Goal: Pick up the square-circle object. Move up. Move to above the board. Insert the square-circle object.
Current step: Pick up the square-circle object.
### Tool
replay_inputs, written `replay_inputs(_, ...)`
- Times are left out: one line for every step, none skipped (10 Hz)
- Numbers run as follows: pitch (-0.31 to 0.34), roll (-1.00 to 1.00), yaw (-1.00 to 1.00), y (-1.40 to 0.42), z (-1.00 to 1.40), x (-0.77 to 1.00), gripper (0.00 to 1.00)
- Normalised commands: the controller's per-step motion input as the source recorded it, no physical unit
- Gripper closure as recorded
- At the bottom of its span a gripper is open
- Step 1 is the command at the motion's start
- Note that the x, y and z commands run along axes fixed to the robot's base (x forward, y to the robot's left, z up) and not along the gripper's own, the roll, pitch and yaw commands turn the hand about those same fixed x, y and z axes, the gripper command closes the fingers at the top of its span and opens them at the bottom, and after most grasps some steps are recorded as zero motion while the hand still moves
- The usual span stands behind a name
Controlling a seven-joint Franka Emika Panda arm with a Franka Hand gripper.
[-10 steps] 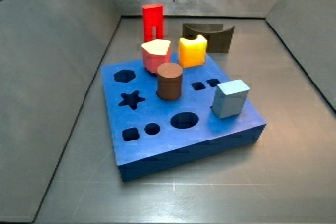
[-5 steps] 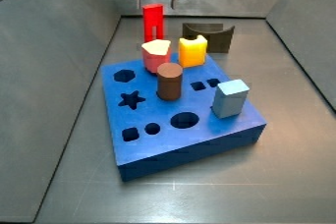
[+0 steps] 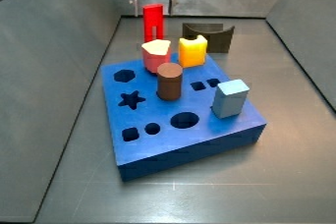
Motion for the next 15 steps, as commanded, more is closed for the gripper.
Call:
replay_inputs(0.0,0.0,0.18,0.0,-0.37,-0.05,0.0)
replay_inputs(-0.013,-0.09,0.11,0.04,-0.17,-0.02,0.0)
replay_inputs(-0.013,-0.09,0.05,0.06,-0.04,-0.05,0.0)
replay_inputs(-0.004,-0.04,0.0,0.02,0.0,0.0,0.0)
replay_inputs(0.0,0.0,0.0,0.0,0.0,0.0,1.0)
replay_inputs(0.037,0.12,0.0,-0.19,0.0,0.08,1.0)
replay_inputs(0.0,0.0,0.0,0.0,0.0,0.0,1.0)
replay_inputs(0.0,0.0,0.0,0.0,0.0,0.0,1.0)
replay_inputs(0.0,0.0,0.0,0.0,0.0,0.0,1.0)
replay_inputs(0.0,0.0,0.0,0.0,0.0,0.0,1.0)
replay_inputs(0.0,0.0,0.0,0.0,0.0,0.0,1.0)
replay_inputs(0.0,0.0,0.0,0.0,0.0,0.0,1.0)
replay_inputs(0.0,0.0,0.0,0.0,0.0,0.0,1.0)
replay_inputs(0.0,0.0,0.0,0.0,0.0,0.0,1.0)
replay_inputs(0.0,0.0,0.0,0.0,0.0,0.0,1.0)
